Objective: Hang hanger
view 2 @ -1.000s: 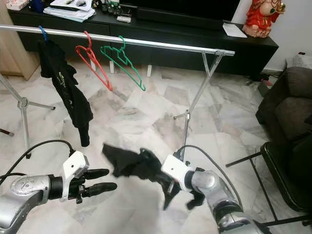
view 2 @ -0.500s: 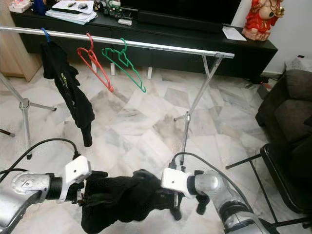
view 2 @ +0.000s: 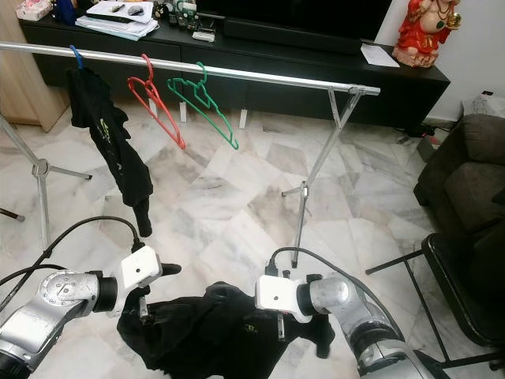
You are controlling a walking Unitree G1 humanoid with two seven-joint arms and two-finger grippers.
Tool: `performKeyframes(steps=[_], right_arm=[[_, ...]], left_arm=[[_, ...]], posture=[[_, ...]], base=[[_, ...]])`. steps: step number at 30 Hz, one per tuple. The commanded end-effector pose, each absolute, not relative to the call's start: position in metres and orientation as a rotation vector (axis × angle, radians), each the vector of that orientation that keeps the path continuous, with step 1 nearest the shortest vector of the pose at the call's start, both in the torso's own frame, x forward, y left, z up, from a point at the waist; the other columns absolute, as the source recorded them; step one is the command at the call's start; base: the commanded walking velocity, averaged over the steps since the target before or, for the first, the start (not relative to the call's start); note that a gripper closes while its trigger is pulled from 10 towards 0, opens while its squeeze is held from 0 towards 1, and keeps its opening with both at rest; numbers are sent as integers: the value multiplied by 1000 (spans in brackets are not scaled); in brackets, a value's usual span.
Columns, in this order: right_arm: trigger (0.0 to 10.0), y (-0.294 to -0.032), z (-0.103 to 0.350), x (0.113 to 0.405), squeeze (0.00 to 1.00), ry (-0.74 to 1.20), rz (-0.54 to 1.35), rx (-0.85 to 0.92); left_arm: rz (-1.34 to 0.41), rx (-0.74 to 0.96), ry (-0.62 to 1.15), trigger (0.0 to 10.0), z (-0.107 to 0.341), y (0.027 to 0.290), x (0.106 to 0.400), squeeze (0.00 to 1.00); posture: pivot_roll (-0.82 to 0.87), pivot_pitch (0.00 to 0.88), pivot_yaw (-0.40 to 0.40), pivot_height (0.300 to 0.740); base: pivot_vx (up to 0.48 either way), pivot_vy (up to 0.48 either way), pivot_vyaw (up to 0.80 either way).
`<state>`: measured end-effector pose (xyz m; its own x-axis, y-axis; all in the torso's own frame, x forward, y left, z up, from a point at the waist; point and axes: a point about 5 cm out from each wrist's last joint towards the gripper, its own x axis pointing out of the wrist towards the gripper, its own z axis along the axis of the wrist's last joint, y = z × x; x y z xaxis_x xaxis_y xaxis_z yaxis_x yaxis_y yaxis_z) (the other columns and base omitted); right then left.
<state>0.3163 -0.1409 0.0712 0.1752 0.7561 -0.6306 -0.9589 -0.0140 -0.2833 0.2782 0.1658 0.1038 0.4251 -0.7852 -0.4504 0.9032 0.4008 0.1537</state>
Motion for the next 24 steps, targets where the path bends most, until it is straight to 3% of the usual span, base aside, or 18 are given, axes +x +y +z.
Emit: performKeyframes(steps=[1,8,24], right_arm=[[0,-137,83,322,0,261,1394,-771],[0,-133,87,326,0,231,1376,-787],[0,-125,95,330,0,184,1373,-786]], left_arm=[[-1137,400,329,10000,102,158,277,0],[-1205,378,316,10000,102,146,275,0],[-1174,356,316,10000,98,135,281,0]], posture=[[34,142,-129,740],[32,150,-135,740],[30,153,-135,740]], base=[[0,0,0],[0,0,0],[0,0,0]])
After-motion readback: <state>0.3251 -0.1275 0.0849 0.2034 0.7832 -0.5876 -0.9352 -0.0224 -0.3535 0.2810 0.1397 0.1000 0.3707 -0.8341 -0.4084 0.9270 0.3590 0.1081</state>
